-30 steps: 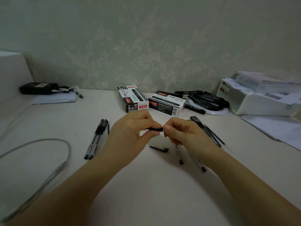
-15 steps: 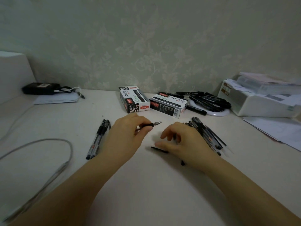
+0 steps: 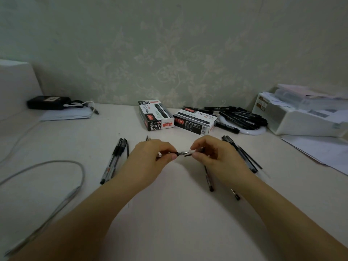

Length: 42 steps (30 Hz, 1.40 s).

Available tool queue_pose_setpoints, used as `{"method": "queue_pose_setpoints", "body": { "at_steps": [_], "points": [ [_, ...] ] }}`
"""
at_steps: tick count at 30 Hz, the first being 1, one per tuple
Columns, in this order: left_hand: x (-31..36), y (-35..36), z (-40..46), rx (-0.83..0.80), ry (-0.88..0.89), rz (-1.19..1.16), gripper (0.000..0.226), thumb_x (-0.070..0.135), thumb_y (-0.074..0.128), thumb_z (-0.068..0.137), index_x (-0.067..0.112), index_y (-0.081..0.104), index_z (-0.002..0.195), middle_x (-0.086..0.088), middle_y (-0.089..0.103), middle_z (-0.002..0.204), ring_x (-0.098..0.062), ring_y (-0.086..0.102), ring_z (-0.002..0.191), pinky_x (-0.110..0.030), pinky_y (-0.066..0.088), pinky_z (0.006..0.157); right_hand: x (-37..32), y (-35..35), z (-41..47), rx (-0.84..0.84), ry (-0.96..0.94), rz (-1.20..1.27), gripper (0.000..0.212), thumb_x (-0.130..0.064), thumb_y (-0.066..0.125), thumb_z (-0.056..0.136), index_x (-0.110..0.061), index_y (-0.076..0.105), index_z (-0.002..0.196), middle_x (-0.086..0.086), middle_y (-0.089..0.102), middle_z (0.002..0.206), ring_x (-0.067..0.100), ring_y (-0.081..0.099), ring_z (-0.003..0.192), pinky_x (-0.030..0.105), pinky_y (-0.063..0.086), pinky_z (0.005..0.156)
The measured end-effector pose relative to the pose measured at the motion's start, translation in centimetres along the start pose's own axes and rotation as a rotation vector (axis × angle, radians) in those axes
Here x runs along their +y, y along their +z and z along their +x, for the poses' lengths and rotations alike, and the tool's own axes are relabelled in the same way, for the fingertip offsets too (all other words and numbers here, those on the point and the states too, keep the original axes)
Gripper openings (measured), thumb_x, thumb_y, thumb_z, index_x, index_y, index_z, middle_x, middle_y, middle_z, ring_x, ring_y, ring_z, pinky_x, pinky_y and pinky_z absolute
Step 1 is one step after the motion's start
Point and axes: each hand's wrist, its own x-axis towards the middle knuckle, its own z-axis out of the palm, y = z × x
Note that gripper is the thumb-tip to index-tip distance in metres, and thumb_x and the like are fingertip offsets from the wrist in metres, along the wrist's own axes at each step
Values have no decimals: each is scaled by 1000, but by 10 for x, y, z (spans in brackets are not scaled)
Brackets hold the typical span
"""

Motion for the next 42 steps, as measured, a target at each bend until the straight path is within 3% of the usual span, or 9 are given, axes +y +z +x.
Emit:
{"method": "queue_pose_setpoints", "body": {
  "at_steps": [6, 11, 14, 17, 25, 31, 35, 42],
  "points": [
    [0, 1, 0, 1, -4, -56, 15, 34, 61, 92, 36, 71, 102, 16, 64, 91, 1, 56, 83, -6, 40, 69, 0, 1, 4, 7, -6, 122, 18, -18, 73, 88, -35, 70, 92, -7, 71, 84, 19, 67, 80, 24, 55, 73],
    [0, 3, 1, 40, -22, -118, 11, 33, 64, 90, 35, 72, 97, 20, 64, 83, 4, 56, 74, -4, 38, 65, -3, -1, 2, 33, 4, 156, 16, -16, 74, 86, -31, 72, 92, -3, 73, 88, 17, 70, 84, 26, 57, 78],
    [-1, 2, 1, 70, -14, -139, 11, 32, 64, 89, 36, 72, 95, 22, 65, 81, 3, 56, 79, -4, 39, 68, -4, -5, 2, 68, 9, 161, 15, -15, 74, 86, -29, 72, 93, -3, 74, 89, 15, 70, 84, 23, 58, 80],
    [2, 2, 0, 23, -6, -147, 11, 36, 64, 89, 41, 71, 96, 24, 63, 81, 5, 56, 80, -4, 40, 65, -7, -3, 0, -11, 9, 164, 14, -16, 75, 86, -29, 72, 92, -4, 74, 89, 13, 71, 84, 22, 57, 80],
    [7, 3, -1, 1, 73, -112, 12, 35, 62, 91, 40, 70, 98, 18, 64, 87, 3, 56, 85, -5, 40, 71, -9, 1, -2, -44, 23, 238, 13, -19, 79, 81, -27, 75, 89, 4, 76, 88, 28, 72, 87, 46, 57, 86],
    [9, 4, -1, 29, 130, -82, 13, 33, 62, 90, 37, 72, 97, 13, 63, 86, 0, 56, 82, -10, 41, 71, -10, -3, -4, -66, 35, 293, 13, -16, 79, 80, -22, 76, 90, 6, 77, 88, 27, 73, 88, 43, 57, 90],
    [10, 5, -1, 51, 113, -92, 13, 34, 62, 90, 37, 72, 97, 15, 62, 84, 1, 55, 83, -6, 39, 70, -11, -1, -4, -56, 24, 286, 13, -14, 79, 81, -19, 76, 92, 6, 76, 89, 30, 72, 89, 44, 57, 89],
    [10, 5, 0, 192, 0, -130, 5, 33, 65, 88, 36, 69, 90, 14, 58, 85, 5, 55, 76, -8, 39, 64, -10, 5, -1, 2, 35, 238, 30, -24, 77, 83, -33, 65, 109, -3, 75, 90, 18, 71, 83, 28, 59, 79]
  ]
}}
